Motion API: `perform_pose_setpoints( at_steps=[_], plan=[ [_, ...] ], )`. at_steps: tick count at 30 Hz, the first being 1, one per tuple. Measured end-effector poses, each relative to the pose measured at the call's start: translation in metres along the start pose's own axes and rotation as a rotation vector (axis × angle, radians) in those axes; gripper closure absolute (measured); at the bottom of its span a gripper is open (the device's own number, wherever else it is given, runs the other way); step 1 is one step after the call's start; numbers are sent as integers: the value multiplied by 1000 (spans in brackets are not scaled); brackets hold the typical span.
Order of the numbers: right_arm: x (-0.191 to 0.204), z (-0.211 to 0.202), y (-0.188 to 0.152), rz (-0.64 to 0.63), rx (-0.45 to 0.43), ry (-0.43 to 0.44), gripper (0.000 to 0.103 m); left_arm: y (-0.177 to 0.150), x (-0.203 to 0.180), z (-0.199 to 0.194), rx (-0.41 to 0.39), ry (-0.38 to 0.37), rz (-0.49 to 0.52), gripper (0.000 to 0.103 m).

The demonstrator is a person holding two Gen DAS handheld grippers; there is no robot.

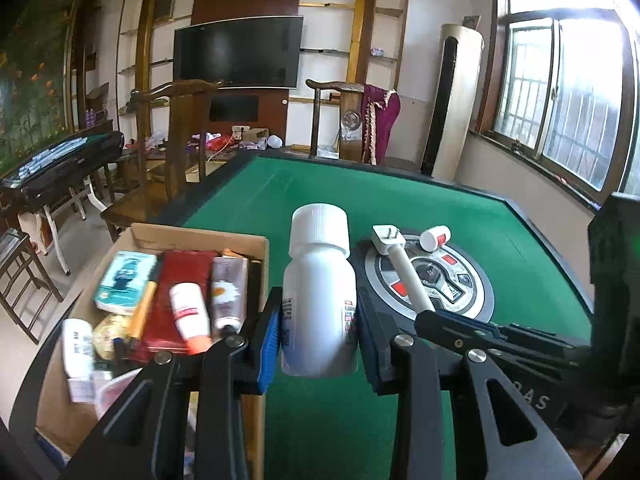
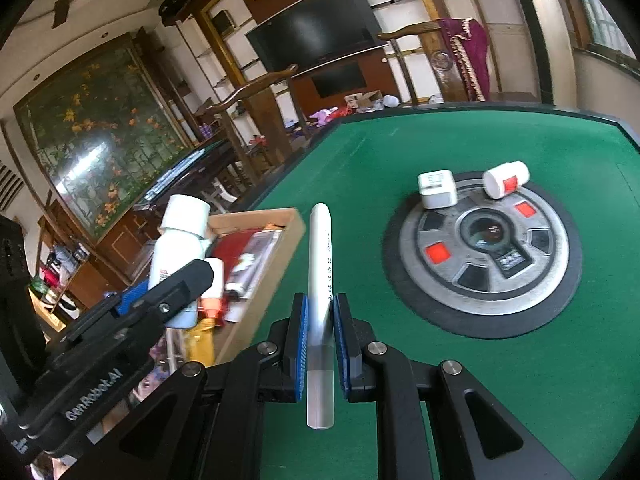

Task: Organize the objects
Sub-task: 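Carry the medicine bottle and white stick over the cardboard box with both tools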

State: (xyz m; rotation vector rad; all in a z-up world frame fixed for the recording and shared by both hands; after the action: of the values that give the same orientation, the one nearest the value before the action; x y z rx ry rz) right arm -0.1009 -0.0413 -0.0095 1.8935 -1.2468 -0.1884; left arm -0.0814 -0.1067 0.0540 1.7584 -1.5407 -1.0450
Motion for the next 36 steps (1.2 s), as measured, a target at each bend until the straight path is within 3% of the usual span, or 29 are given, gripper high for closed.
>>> perform_pose_setpoints(
  at_steps=[7, 12, 23, 36],
  plan=[
    [47, 11, -4, -27, 25, 65, 89, 1, 43, -32, -11, 14, -58, 70],
    [79, 22, -8, -58, 42, 86, 89, -6, 84, -50, -11, 64, -91, 70],
    [113, 65, -30, -80, 119, 101, 89, -34, 165, -68, 27, 145, -190, 70],
    [114, 94, -41, -97, 151, 40, 89, -61, 170, -55, 104, 115, -169, 70]
  ],
)
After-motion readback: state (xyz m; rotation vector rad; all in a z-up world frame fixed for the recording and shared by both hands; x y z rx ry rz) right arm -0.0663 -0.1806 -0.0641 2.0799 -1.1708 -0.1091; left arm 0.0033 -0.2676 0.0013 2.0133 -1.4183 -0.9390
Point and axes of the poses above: each gripper's, at about its wrist camera, not at the fingertips, and z roughly the way its jaws point, x to its left, y to its top, the point moved 10 cm from there along z, roughly the way its jaws point, and after that the axes turned 8 degrees about -y, right-handed, at the moved point
